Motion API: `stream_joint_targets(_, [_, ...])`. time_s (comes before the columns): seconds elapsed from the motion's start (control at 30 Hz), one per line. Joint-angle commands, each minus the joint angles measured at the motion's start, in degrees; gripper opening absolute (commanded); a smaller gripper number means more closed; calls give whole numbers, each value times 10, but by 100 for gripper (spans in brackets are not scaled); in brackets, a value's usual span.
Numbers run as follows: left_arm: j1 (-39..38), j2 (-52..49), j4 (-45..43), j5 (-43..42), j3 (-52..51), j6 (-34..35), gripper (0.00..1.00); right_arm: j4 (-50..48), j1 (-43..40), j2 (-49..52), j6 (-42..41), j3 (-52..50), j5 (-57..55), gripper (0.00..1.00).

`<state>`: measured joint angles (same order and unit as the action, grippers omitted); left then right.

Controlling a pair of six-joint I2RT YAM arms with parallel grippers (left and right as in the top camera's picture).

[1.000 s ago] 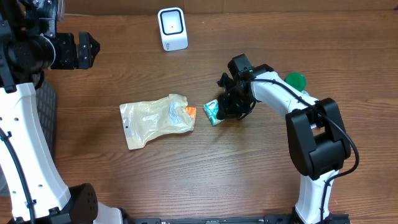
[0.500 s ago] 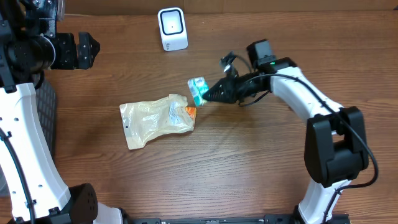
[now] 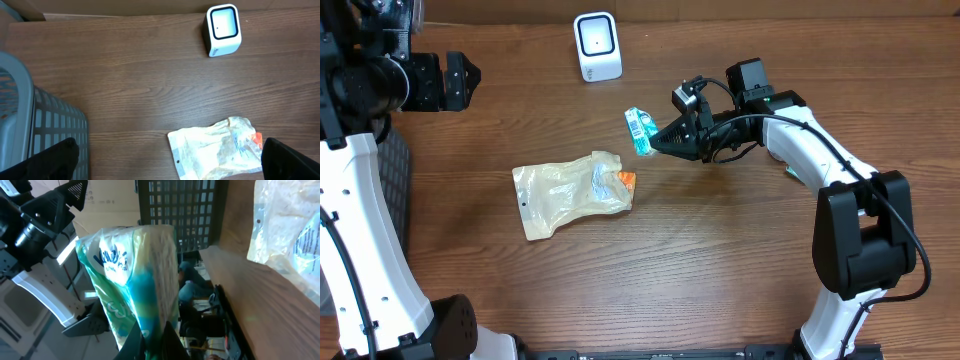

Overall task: Scan the item barcode
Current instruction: 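Lift the tissue pack with the right gripper and raise it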

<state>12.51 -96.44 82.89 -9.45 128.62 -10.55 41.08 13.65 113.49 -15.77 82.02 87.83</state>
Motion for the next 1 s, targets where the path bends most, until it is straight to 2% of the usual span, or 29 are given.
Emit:
stream_joint_targets(0.0, [2,2,-1,-7,0,-8,100,-3,2,-15,-23,2,21,4])
stream_joint_targets(0.6, [2,2,-1,-7,0,-8,100,-30,2,-15,-22,2,1,4])
stream_joint_targets(0.67, [2,2,-1,-7,0,-8,100,-25,2,-15,-23,2,-90,4])
stream_joint_targets(0.83, [2,2,-1,-7,0,-8,100,54,9,-15,-23,2,-426,4])
stream_joint_targets(0.97, [2,2,-1,-7,0,-8,100,79,11,-15,-22,2,-510,4])
